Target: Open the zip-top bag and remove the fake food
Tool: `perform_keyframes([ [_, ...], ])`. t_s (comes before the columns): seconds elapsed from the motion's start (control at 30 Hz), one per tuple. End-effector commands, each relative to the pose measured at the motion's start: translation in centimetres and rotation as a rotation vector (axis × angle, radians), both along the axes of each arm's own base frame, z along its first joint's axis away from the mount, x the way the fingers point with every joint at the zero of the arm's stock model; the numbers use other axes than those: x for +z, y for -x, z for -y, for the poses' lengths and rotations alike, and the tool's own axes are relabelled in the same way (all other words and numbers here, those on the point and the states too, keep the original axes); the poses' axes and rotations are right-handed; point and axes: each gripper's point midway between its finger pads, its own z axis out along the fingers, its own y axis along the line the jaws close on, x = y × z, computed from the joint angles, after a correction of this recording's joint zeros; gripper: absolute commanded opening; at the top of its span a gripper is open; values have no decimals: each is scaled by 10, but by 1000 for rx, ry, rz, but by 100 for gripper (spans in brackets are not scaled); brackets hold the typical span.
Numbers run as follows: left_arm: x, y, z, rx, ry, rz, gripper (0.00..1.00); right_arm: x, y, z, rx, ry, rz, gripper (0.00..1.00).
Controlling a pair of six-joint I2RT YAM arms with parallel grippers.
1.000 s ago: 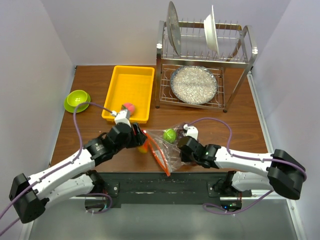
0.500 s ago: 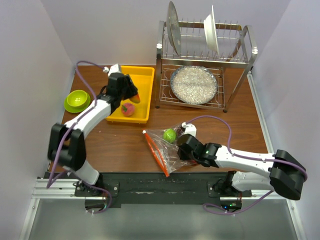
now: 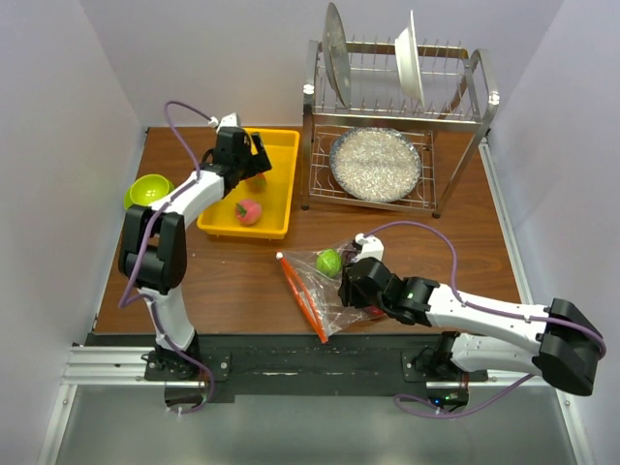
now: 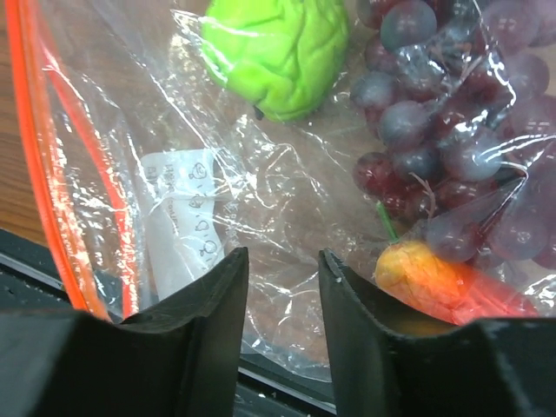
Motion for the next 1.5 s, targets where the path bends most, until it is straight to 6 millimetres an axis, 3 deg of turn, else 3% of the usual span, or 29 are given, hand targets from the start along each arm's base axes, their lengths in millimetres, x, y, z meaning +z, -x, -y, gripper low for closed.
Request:
perform_keyframes([
  [0.0,65,14,-7,-20,-5,109,91,24,-7,-10,16,-27,43,45],
  [0.03,64,22,-6,-25,7,95,89,26,-8,-11,15,-30,46,45],
  [0.07,49,37,-7,-27,17,60,83,27,-9,-12,14,-26,49,43],
  [0.13,68,57,-1,-47,87,122,74,36,-14,-16,8,-39,66,43],
  [0.17,42,78,-1,-46,91,69,64,39,-16,-18,8,-42,76,43],
  [0.2,52,91,1,-44,122,96,59,38,-18,-20,6,-28,76,43],
  [0.23,49,101,3,-49,135,93,55,46,-23,-23,1,-33,93,43],
  [0.27,26,123,10,-69,128,46,50,48,-27,-24,0,-19,105,43],
  [0.3,35,136,16,-83,145,74,48,45,-30,-25,-5,0,108,44],
  [0.33,31,145,17,-75,133,71,47,52,-36,-26,-15,5,128,44],
  [0.37,15,168,32,-109,134,35,44,52,-43,-25,-25,18,130,44],
  [0.43,16,189,39,-119,167,46,39,54,-52,-30,-24,15,121,43],
  [0.47,-4,209,46,-130,192,2,37,56,-61,-29,-39,10,127,42],
  [0.5,1,218,47,-135,223,24,36,56,-65,-28,-45,7,124,42],
  [0.57,-17,242,52,-148,254,-14,32,58,-78,-26,-64,10,123,42],
  [0.67,-24,266,67,-201,313,-30,27,57,-94,-25,-87,31,126,42],
  [0.73,-20,273,82,-254,352,-24,23,60,-103,-28,-97,31,133,41],
  [0.93,-28,292,117,-340,432,-71,20,43,-114,-28,-123,70,107,40],
  [1.3,-47,305,150,-373,542,-123,21,22,-124,-30,-150,126,84,37],
  [1.47,-60,309,156,-347,550,-144,29,11,-122,-33,-145,131,57,35],
])
